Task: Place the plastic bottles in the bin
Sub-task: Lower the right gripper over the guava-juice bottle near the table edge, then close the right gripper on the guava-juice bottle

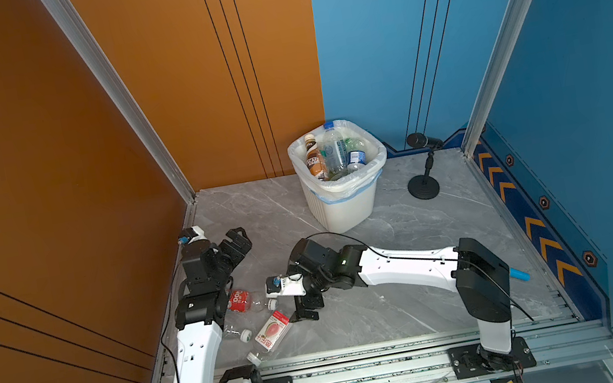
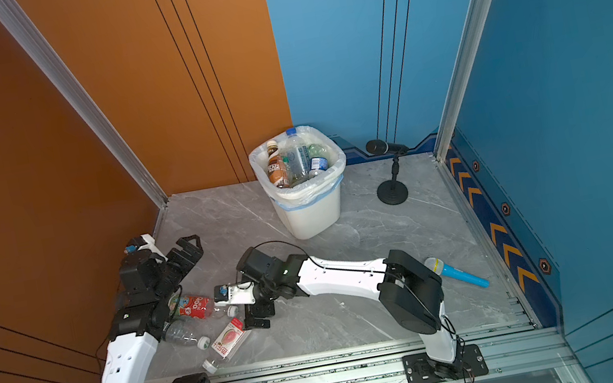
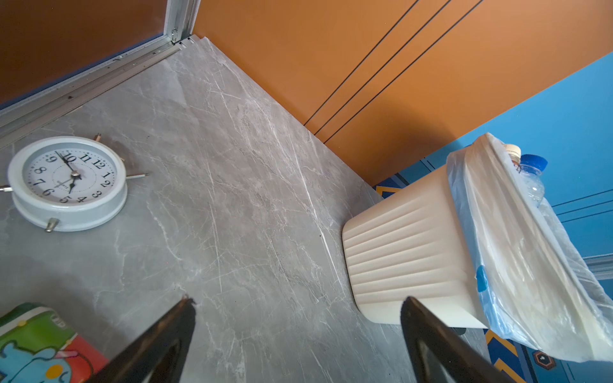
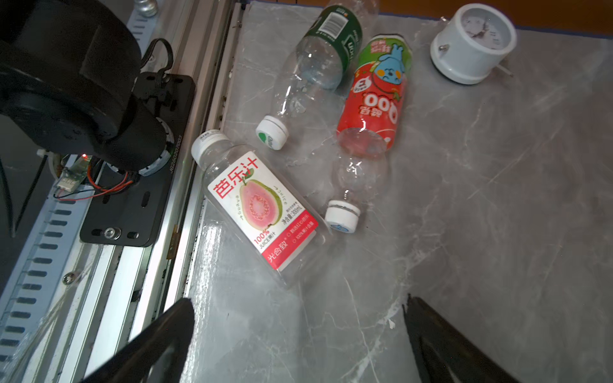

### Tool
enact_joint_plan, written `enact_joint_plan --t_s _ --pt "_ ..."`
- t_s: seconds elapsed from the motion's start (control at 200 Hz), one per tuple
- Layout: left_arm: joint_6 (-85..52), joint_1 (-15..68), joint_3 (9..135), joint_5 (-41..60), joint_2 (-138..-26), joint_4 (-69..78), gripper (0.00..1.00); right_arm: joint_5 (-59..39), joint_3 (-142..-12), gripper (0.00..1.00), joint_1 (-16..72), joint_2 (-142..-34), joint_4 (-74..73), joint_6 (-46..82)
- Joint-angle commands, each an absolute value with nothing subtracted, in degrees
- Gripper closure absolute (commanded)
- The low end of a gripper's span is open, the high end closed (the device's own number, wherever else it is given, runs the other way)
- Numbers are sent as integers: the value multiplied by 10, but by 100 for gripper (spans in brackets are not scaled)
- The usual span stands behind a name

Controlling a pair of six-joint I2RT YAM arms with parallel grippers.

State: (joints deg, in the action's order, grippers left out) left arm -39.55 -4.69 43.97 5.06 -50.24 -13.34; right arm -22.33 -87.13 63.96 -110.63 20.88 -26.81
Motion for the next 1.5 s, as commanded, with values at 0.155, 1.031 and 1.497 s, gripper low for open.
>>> enact_joint_plan --t_s 0.155,1.031,1.497 --pt "-411 -96 421 113 -501 -123 2 -217 -956 1 680 -1175 285 -348" --pt "-414 -143 416 161 -511 -114 2 -173 -1141 3 712 -1345 378 -417" --pt "-418 -146 411 166 -514 -104 2 -163 -1154 12 696 -1371 396 -388"
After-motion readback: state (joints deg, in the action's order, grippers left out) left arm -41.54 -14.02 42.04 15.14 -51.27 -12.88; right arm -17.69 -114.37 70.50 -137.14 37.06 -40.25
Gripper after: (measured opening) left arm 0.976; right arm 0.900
